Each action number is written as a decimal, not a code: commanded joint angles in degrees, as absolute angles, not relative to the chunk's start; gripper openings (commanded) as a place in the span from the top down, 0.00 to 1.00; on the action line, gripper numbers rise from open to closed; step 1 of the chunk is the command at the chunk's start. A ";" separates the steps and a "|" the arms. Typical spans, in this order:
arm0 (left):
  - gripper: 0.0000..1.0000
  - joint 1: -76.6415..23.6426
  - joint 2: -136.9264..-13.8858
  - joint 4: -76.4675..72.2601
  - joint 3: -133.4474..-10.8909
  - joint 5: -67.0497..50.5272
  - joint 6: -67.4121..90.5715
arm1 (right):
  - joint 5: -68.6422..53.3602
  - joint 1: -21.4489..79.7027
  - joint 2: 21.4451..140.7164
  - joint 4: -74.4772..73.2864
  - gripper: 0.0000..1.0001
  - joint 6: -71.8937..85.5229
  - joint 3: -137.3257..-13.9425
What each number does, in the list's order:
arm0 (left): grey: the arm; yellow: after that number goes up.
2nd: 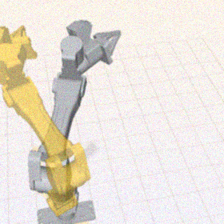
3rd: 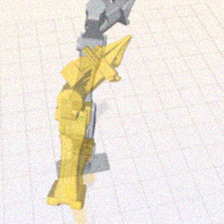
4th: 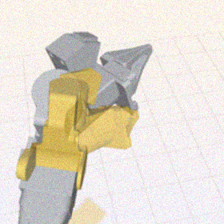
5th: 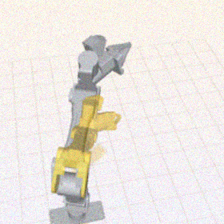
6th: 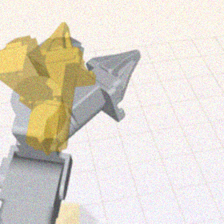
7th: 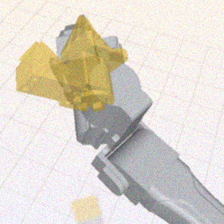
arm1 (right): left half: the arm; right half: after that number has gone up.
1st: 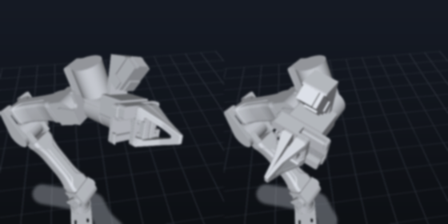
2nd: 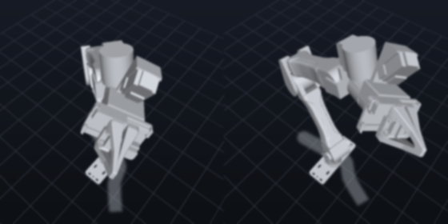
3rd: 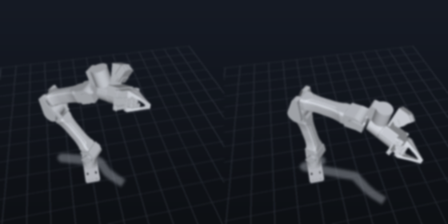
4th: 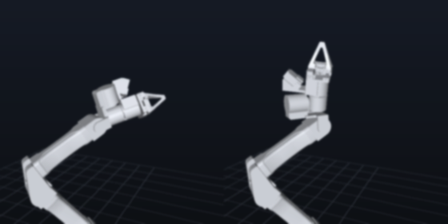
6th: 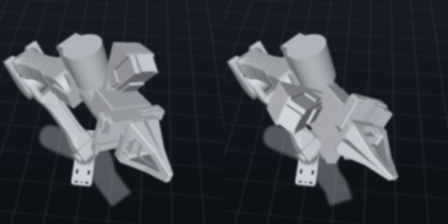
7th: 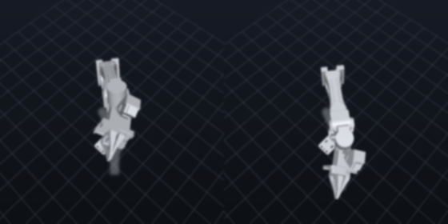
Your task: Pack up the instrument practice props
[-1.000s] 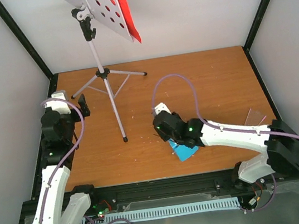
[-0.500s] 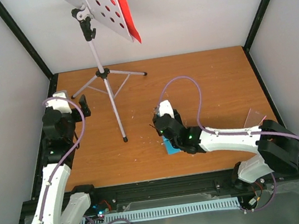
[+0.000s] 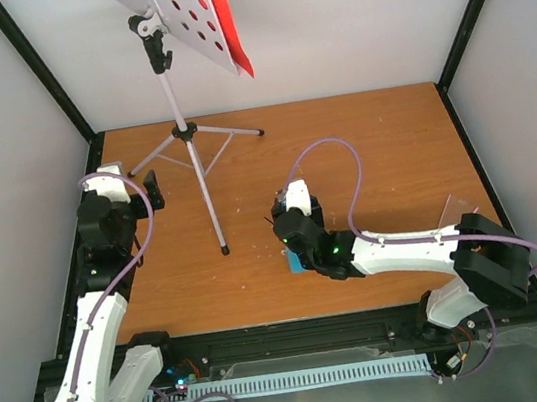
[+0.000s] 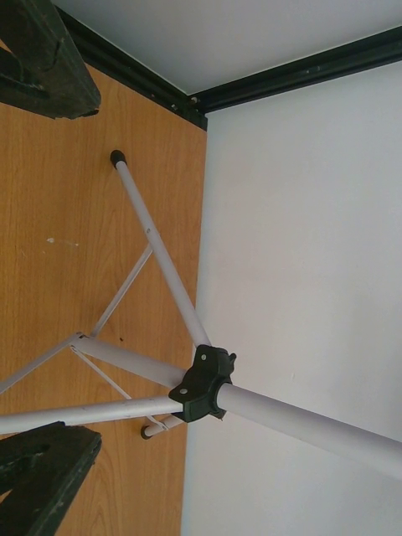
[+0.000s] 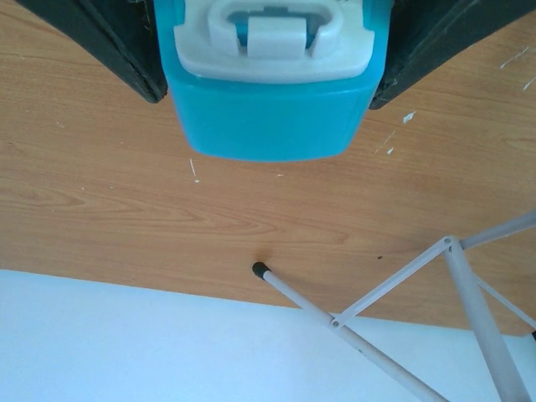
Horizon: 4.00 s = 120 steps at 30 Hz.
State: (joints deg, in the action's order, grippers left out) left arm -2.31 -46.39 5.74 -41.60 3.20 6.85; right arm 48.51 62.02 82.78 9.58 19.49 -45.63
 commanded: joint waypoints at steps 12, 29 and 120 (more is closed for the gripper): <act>0.01 -1.98 -47.12 4.46 -41.61 3.07 6.20 | 53.11 65.15 82.86 7.90 0.47 26.75 -46.05; 0.00 -2.02 -46.83 4.80 -41.68 3.08 6.42 | 48.67 67.30 76.31 -5.62 0.25 33.81 -46.23; 0.01 -2.02 -50.13 4.60 -41.98 3.25 6.72 | -0.42 -30.94 78.01 -25.72 0.50 24.57 -35.39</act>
